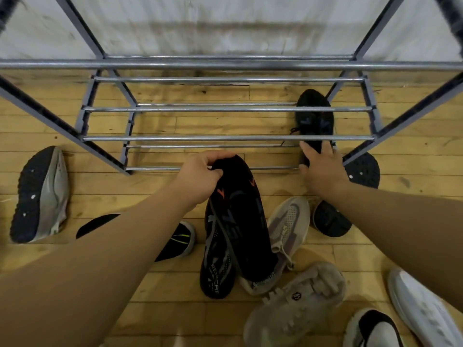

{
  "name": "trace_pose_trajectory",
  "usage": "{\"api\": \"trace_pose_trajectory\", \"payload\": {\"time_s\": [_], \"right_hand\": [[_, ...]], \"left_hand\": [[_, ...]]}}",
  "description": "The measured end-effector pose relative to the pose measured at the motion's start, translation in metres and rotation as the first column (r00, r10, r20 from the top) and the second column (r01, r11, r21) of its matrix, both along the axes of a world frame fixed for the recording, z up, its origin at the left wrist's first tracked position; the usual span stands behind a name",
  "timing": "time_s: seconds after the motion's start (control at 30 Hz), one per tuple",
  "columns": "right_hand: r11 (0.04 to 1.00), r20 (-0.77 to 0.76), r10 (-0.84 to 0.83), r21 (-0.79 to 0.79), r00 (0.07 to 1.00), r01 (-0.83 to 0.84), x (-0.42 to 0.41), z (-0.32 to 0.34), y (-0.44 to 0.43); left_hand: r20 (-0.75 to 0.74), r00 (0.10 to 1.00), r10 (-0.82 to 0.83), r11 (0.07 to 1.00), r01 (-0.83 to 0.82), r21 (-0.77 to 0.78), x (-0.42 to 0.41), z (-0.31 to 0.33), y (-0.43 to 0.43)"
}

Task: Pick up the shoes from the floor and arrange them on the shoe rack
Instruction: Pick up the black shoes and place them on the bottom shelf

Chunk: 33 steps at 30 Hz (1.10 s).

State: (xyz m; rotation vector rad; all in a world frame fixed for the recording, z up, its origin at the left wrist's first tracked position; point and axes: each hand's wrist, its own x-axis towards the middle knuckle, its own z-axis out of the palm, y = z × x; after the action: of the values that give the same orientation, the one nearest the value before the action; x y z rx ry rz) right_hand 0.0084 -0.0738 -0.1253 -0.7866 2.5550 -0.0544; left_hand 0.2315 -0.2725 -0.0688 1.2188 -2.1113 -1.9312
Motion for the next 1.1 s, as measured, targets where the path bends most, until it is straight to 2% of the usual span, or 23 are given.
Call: {"api": "trace_pose_trajectory", "payload": {"time_s": [0.07, 0.13, 0.17, 0.23, 0.27, 0.33, 0.4, 0.63, 0.73, 0.83, 0.93, 1.03, 1.1], "right_hand": [[0.993, -0.066, 0.011, 0.114, 0.998, -0.003, -0.005, 0.008, 0.0], [0.963, -0.22, 0.252, 0.156, 0.942, -0.221, 0.013, 0.02, 0.002], [0.94, -0.217, 0.342, 0.067, 0.914, -0.336, 0.03, 0.025, 0.002], [0.894, -0.004, 0.42, -0.172, 0.908, -0.414, 0.074, 0.03, 0.004], [0.892, 0.168, 0.409, -0.281, 0.897, -0.354, 0.096, 0.032, 0.006], [0.909, 0.471, 0.376, -0.354, 0.798, -0.219, 0.134, 0.03, 0.009], [0.909, 0.575, 0.385, -0.369, 0.721, -0.191, 0.155, 0.025, 0.008], [0.908, 0.544, 0.289, -0.416, 0.787, -0.046, 0.142, 0.023, -0.002], [0.875, 0.564, 0.124, -0.45, 0.817, 0.179, 0.129, 0.018, -0.013], [0.82, 0.639, -0.048, -0.414, 0.768, 0.395, 0.12, 0.016, -0.024], [0.846, 0.608, -0.05, -0.395, 0.792, 0.357, 0.113, 0.012, -0.023], [0.842, 0.629, -0.007, -0.416, 0.777, 0.344, 0.106, 0.017, -0.021], [0.867, 0.55, 0.066, -0.445, 0.833, 0.225, 0.095, 0.024, -0.016]], "left_hand": [[-0.003, 1.0, 0.006, 1.0, -0.006, -0.002, 0.002, -0.001, -0.001], [-0.004, 1.0, 0.012, 1.0, -0.012, 0.004, 0.004, -0.002, -0.003], [-0.005, 1.0, 0.016, 1.0, -0.016, 0.011, 0.006, -0.003, -0.005], [-0.006, 1.0, 0.03, 0.999, -0.03, 0.023, 0.011, -0.005, -0.008], [-0.009, 0.999, 0.041, 0.999, -0.041, 0.027, 0.014, -0.007, -0.009], [-0.027, 0.996, 0.082, 0.995, -0.081, 0.054, 0.019, -0.009, -0.01], [-0.032, 0.993, 0.115, 0.99, -0.112, 0.082, 0.024, -0.009, -0.009], [-0.017, 0.982, 0.186, 0.974, -0.182, 0.137, 0.035, -0.007, -0.008], [0.051, 0.992, 0.113, 0.96, -0.122, 0.251, 0.042, -0.008, 0.023], [0.116, 0.993, 0.032, 0.916, -0.075, 0.395, 0.049, -0.015, 0.061], [0.116, 0.993, 0.03, 0.916, -0.074, 0.395, 0.047, -0.023, 0.075], [0.11, 0.994, 0.008, 0.962, -0.038, 0.269, 0.038, -0.024, 0.072], [0.108, 0.994, 0.019, 0.977, -0.041, 0.21, 0.028, -0.024, 0.07]]}}
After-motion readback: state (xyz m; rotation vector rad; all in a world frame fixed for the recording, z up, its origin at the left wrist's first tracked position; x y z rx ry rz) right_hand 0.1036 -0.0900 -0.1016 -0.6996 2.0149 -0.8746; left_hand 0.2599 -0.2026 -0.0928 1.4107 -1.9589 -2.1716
